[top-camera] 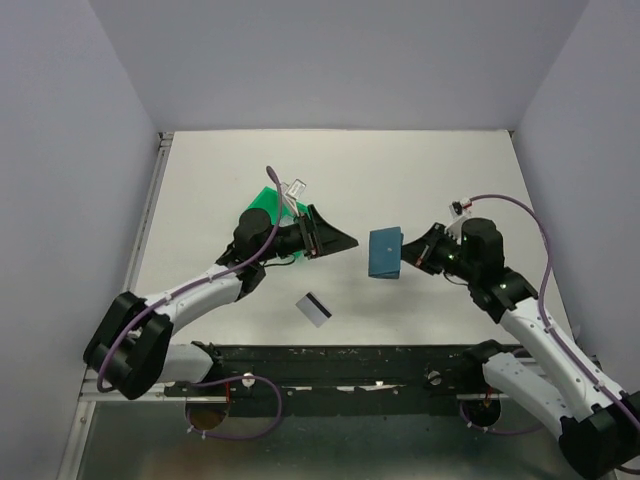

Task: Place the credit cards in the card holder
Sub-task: Place the card holder at the center of the board.

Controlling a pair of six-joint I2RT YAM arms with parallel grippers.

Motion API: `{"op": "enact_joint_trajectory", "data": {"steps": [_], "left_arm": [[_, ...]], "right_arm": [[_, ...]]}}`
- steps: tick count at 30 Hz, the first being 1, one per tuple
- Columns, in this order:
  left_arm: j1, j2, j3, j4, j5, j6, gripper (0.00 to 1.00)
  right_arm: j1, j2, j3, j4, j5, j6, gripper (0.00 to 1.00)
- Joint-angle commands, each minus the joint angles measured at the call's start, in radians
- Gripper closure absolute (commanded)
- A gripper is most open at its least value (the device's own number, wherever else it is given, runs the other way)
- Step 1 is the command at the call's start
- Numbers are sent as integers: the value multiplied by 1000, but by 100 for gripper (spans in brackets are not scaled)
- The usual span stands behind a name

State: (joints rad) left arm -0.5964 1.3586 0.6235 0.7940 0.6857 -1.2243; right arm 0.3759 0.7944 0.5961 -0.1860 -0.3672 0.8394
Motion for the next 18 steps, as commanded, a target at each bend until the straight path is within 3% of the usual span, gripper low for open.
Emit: {"op": "enact_joint_trajectory", "data": {"steps": [1,5,10,13,14,18], "left_arm": [[9,-134,51,-563,-193,291,11],[7,-197,44,-720,-251,362,11],[7,-233,22,-792,-288,391,11],[7,-251,10,-866,-316,404,11],[4,-260,7,-892,-328,407,11],[4,-323,-31,-966,-360,411,11]], "right_arm": [[-2,81,114,-326,307,-114,100],[9,288,316,-556,444,-230,100],[151,544,554,-803,675,-295,100],[224,621,593,-801,677,-277,99],[227,626,575,-773,644,-270,93],[228,563,472,-644,564,-246,51]]}}
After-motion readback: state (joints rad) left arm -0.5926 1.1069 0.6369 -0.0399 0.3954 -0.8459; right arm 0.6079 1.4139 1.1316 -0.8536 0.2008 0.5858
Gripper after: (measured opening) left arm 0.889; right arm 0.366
